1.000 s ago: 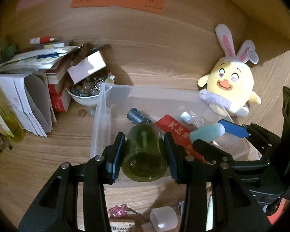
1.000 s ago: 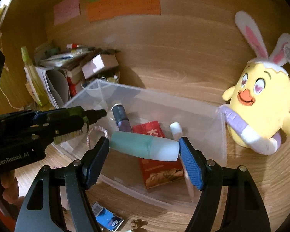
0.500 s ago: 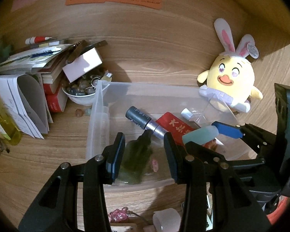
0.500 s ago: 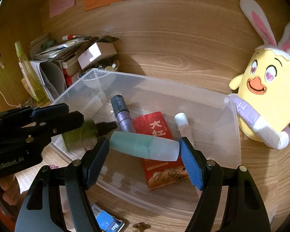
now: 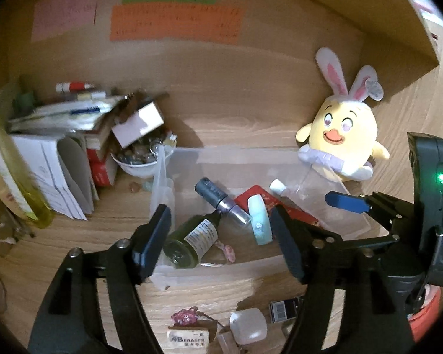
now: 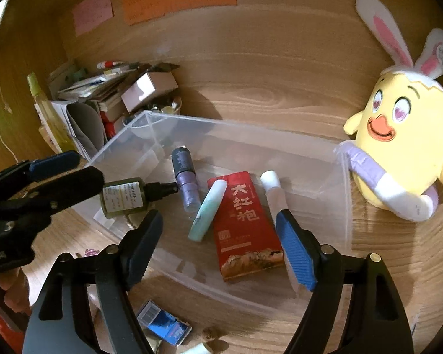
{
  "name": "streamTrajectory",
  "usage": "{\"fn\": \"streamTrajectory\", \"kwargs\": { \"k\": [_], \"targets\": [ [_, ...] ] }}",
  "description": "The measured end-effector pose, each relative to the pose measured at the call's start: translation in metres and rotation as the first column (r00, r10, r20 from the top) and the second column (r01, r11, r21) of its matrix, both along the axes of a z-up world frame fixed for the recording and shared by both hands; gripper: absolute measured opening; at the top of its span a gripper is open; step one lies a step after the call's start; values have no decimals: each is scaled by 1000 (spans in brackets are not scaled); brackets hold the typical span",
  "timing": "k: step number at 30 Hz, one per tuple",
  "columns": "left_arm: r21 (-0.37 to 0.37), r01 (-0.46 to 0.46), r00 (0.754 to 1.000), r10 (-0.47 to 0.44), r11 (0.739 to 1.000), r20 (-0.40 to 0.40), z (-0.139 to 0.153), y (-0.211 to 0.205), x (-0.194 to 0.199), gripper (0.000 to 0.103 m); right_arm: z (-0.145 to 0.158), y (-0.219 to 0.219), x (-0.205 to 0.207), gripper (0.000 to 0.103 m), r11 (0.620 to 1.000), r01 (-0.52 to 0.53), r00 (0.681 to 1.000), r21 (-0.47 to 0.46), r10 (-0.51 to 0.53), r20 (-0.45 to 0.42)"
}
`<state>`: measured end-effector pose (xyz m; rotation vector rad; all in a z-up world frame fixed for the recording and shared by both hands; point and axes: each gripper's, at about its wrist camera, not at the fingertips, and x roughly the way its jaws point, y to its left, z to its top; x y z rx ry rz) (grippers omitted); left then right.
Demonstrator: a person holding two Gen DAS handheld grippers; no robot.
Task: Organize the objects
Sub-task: 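Open both grippers to drop the light-blue tube and green bottle into the bin, then move both grippers back toward the remaining items on the desk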
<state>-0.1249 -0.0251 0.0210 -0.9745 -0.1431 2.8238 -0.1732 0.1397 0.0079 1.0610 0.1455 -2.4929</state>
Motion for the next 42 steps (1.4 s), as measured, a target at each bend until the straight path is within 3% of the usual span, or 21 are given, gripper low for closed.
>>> {"fn": "streamTrajectory", "kwargs": {
  "k": [3,7,17,29,42],
  "targets": [
    [-15,3,1000,-4,1000,-30,9,3,11,78,7,2,9,83,1000,6,1000,16,-6,-31],
    [-40,1,997,-4,999,-71,17,6,27,91,17,6,24,84,1000,5,998,17,-4,-64],
    [-27,22,997,-24,999,-79,20,7,56,96,20,20,59,87,1000,13,996,15,-12,-89],
    [-38,15,1000,-14,999,24,-14,7,74,96,-17,30,88,87,997,50,999,59,-49,-21],
    [-25,2,990,2,1000,141,-56,0,95,96,-51,18,109,87,999,-3,994,41,-1,109]
  ]
}}
